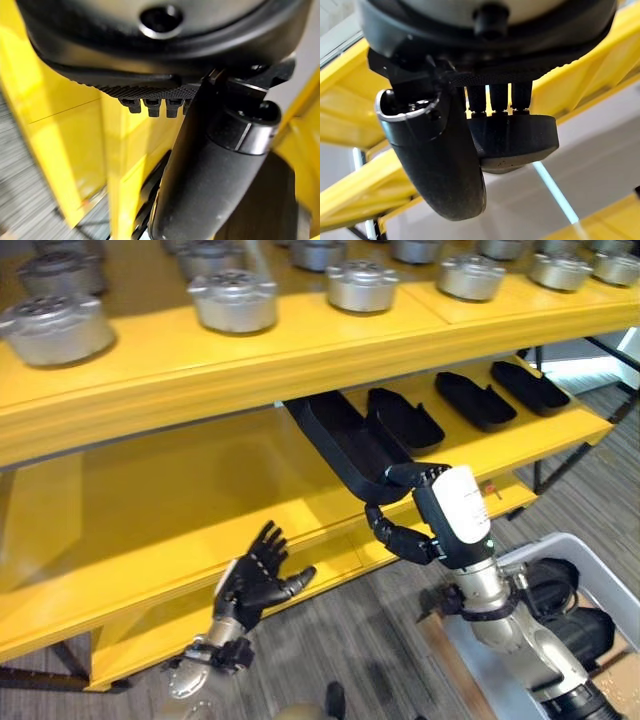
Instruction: Move parts from the plastic box to the shelf.
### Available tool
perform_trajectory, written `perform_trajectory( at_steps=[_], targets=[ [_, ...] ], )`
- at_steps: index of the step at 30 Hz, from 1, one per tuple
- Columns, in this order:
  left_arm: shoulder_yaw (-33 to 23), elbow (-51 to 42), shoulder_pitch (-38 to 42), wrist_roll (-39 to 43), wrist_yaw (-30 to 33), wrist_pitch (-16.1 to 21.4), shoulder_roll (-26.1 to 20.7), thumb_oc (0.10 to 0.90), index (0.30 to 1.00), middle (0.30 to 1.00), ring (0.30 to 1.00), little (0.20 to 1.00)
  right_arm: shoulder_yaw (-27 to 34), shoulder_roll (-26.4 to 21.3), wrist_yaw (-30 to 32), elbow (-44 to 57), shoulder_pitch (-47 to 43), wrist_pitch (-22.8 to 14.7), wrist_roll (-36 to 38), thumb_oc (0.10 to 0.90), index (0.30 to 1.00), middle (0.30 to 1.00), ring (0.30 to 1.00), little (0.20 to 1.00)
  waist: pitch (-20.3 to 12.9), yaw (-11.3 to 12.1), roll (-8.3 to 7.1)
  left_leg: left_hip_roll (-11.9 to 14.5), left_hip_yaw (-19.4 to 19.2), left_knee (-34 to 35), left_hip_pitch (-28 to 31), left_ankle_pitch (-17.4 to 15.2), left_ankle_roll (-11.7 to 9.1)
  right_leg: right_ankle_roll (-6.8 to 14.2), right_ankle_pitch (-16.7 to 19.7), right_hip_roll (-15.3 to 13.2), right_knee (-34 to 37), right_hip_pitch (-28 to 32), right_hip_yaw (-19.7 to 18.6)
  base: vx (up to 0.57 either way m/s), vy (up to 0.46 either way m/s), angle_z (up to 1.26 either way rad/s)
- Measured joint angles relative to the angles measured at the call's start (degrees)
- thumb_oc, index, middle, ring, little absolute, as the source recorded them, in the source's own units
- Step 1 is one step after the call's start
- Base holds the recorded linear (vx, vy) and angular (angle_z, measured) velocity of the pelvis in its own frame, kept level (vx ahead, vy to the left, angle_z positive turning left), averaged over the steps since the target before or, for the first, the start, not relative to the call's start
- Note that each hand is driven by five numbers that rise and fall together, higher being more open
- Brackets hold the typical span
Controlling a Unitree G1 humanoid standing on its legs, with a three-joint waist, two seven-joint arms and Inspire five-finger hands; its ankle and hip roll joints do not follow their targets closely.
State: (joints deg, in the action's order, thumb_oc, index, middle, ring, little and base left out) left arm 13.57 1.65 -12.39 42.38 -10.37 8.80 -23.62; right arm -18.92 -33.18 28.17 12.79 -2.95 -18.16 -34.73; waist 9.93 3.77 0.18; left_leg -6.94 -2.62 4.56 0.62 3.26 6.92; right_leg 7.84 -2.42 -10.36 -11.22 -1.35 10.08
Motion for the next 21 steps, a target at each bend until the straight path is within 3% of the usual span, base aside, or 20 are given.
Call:
perform_trajectory(
  at_steps=[1, 2, 4, 5, 6, 7, 8, 9, 11, 12, 14, 17, 21],
  targets=[
    [0.84, -0.14, 0.05, -0.02, -0.25, -0.3, -0.02, 0.9, 1.0, 1.0, 1.0, 1.0, 0.09, -0.45, -0.45, 0.0, 0.61, 0.26, 0.01, 0.4, 0.3, 0.3, 0.3, 0.3, 0.04, -0.55, 0.2, 0.28, -0.27, 0.01, -0.03, -0.05, -0.1, -0.84, -0.34, 2.29, 0.53, -0.37, -2.04, 0.12, 0.137, 0.87],
    [0.74, -0.48, -0.56, 0.02, 0.37, -1.34, 0.14, 0.9, 1.0, 1.0, 1.0, 1.0, 0.36, -1.14, -2.24, 0.15, 1.31, 0.4, 0.72, 0.4, 0.3, 0.3, 0.3, 0.3, -0.11, -0.33, 0.46, -0.41, 0.04, 0.04, 0.47, -0.52, 0.19, -3.62, -0.36, 6.8, 1.34, -1.88, -2.47, 0.13, 0.138, 0.45],
    [0.83, -0.6, -0.51, 0.02, 1.08, -1.55, 0.47, 0.9, 1.0, 1.0, 1.0, 1.0, 0.41, -1.69, -2.66, 0.88, 2.35, 0.2, 1.16, 0.4, 0.3, 0.3, 0.3, 0.3, -0.23, -0.87, 1.06, -0.77, 0.74, 0.01, 0.49, -0.81, -0.23, -5.05, -0.73, 9.86, 2.4, -2.87, -3.74, 0.08, 0.076, 0.21],
    [1.0, -0.59, -0.38, 0.02, 1.31, -1.68, 0.88, 0.9, 1.0, 1.0, 1.0, 1.0, 0.34, -1.73, -2.78, 0.87, 3.06, -0.03, 1.16, 0.4, 0.3, 0.3, 0.3, 0.3, -0.35, -2.13, 1.73, -0.93, 1.89, -0.01, 0.45, -1.32, -3.09, -6.66, 0.17, 13.23, 5.03, -3.06, -5.17, 0.07, 0.047, 0.33],
    [0.97, -0.51, -0.11, -0.01, 1.33, -1.85, 1.12, 0.9, 1.0, 1.0, 1.0, 1.0, 0.03, -1.57, -2.8, 0.79, 3.44, 0.11, 1.21, 0.4, 0.3, 0.3, 0.3, 0.3, -0.23, -3.04, 0.81, -1.22, -0.78, -2.66, -0.66, -6.89, -7.47, -10.36, 4.15, 13.47, 8.73, -2.29, -6.21, 0.08, 0.045, 0.54],
    [0.92, -0.5, 0.38, -0.03, 1.18, -1.83, 0.55, 0.9, 1.0, 1.0, 1.0, 1.0, -0.19, -1.46, -2.79, 0.88, 3.66, 0.11, 1.21, 0.4, 0.3, 0.3, 0.3, 0.3, -0.2, -3.82, -1.72, -2.1, -5.23, -7.77, -3.03, -10.55, -5.84, -10.86, 6.62, 10.27, 10.82, -1.66, -7.74, 0.11, 0.023, 0.47],
    [1.72, 1.16, 3.1, -0.49, 1.28, -2.11, 0.35, 0.9, 1.0, 1.0, 1.0, 1.0, 0.01, -2.41, -2.92, 0.19, 3.4, 0.36, 1.24, 0.4, 0.3, 0.3, 0.3, 0.3, 0.12, -3.76, -2.59, 3.28, -1.44, -15.93, -8.08, -10.94, -0.38, -7.1, 4.88, 8.62, 8.83, -2.27, -9.92, 0.11, 0.008, 0.47],
    [2.13, 1.3, 3.41, -0.55, 1.24, -2.09, 0.14, 0.9, 1.0, 1.0, 1.0, 1.0, 0.23, -3.57, -2.94, 0.15, 3.43, 0.2, 1.2, 0.4, 0.3, 0.3, 0.3, 0.3, 0.17, -4.13, -1.82, 5.86, -1.25, -15.22, -8.13, -9.1, -4.8, -5.95, 3.27, 9.13, 7.78, -1.73, -9.84, 0.09, -0.003, 0.5],
    [3.13, 2.05, 3.47, -0.53, 1.37, -2.23, 1.45, 0.9, 1.0, 1.0, 1.0, 1.0, 0.87, -5.76, -3.28, -0.24, 4.43, 0.18, 1.29, 0.4, 0.3, 0.3, 0.3, 0.3, 0.04, -6.05, 0.45, 3.91, 3.09, -10.45, -3.71, -5.65, -1.84, -5.92, 2.44, 8.49, 3.32, -1.92, -10.39, 0.09, -0.024, 0.76],
    [3.27, 0.71, 3.22, -0.51, 1.36, -2.18, 1.38, 0.9, 1.0, 1.0, 1.0, 1.0, 1.74, -5.65, -3.34, -0.22, 5.26, -0.04, 1.83, 0.4, 0.3, 0.3, 0.3, 0.3, 0.17, -6.95, 1.88, 3.53, 5.9, -4.9, 0.1, -2.87, -1.72, -4.42, -1.98, 9.49, 2.46, -2.67, -14.05, 0.13, -0.045, 0.76],
    [2.67, -0.39, 3.42, -0.39, 1.39, -1.15, 1.16, 0.9, 1.0, 1.0, 1.0, 1.0, 1.71, -5.26, -3.34, -0.2, 4.56, -0.24, 2.44, 0.4, 0.3, 0.3, 0.3, 0.3, 0.08, -6.41, 1.54, 2.31, 6.12, -3.0, 0.98, -1.87, -1.9, -4.71, -1.2, 9.95, 5.35, -3.76, -14.92, 0.12, -0.042, 0.58],
    [2.54, -0.66, 2.52, -0.31, 2.75, -1.13, 1.4, 0.9, 1.0, 1.0, 1.0, 1.0, 1.24, -5.26, -3.34, -0.61, 3.55, -0.38, 2.53, 0.4, 0.3, 0.3, 0.3, 0.3, -0.05, -4.91, 1.64, 0.62, 5.96, -1.7, 2.73, -1.86, -1.91, -5.63, 6.07, 9.81, 10.9, -2.11, -14.9, 0.14, -0.058, 0.36],
    [2.76, -1.65, 1.3, -0.29, 3.53, -1.3, 0.74, 0.9, 1.0, 1.0, 1.0, 1.0, -1.01, -5.36, -3.37, -2.35, 1.87, 0.53, 3.41, 0.4, 0.3, 0.3, 0.3, 0.3, 0.05, -3.57, 0.91, 0.98, 5.9, -1.04, 4.34, -1.89, -2.05, -6.08, 7.35, 10.07, 15.5, 1.62, -14.16, 0.14, -0.063, 0.09]
  ],
)
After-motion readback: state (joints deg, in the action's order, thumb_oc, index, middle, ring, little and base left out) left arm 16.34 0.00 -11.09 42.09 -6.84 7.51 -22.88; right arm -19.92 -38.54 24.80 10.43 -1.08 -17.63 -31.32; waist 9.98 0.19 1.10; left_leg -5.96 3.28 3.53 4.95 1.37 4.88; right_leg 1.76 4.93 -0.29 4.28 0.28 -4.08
